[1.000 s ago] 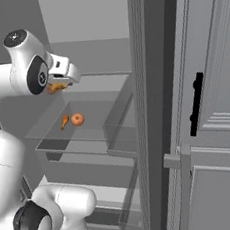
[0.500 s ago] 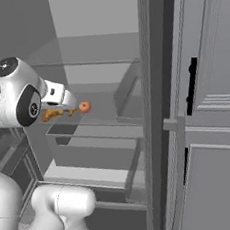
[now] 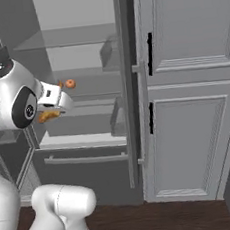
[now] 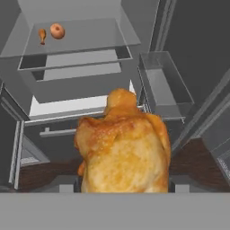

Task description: Place one onion and one chicken drumstick in each tupperware on the nearby counter, to pack two identical lunches.

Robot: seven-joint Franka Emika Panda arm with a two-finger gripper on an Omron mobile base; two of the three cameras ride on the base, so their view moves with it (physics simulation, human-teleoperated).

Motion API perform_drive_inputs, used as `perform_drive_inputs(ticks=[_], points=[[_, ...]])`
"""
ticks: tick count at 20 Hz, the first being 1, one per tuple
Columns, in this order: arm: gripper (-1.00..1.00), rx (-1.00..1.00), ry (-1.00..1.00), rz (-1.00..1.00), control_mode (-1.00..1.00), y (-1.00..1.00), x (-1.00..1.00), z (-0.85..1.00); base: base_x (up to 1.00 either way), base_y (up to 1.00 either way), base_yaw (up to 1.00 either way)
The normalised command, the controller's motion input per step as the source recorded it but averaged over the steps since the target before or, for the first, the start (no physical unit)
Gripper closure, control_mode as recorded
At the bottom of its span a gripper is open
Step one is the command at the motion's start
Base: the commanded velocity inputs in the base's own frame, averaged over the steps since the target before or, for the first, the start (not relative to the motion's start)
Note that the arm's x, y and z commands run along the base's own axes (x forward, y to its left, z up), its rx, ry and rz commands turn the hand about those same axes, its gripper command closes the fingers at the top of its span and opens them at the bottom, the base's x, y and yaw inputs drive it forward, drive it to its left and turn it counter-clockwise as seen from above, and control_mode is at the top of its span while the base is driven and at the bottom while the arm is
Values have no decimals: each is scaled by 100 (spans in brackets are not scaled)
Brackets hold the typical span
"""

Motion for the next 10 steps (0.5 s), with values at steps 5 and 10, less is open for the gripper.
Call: perform_drive_inputs(ticks=[5,10], points=[[100,0,0,0,100,0,0,0,-28,-54,-53],[100,0,0,0,100,0,0,0,0,-66,-52]])
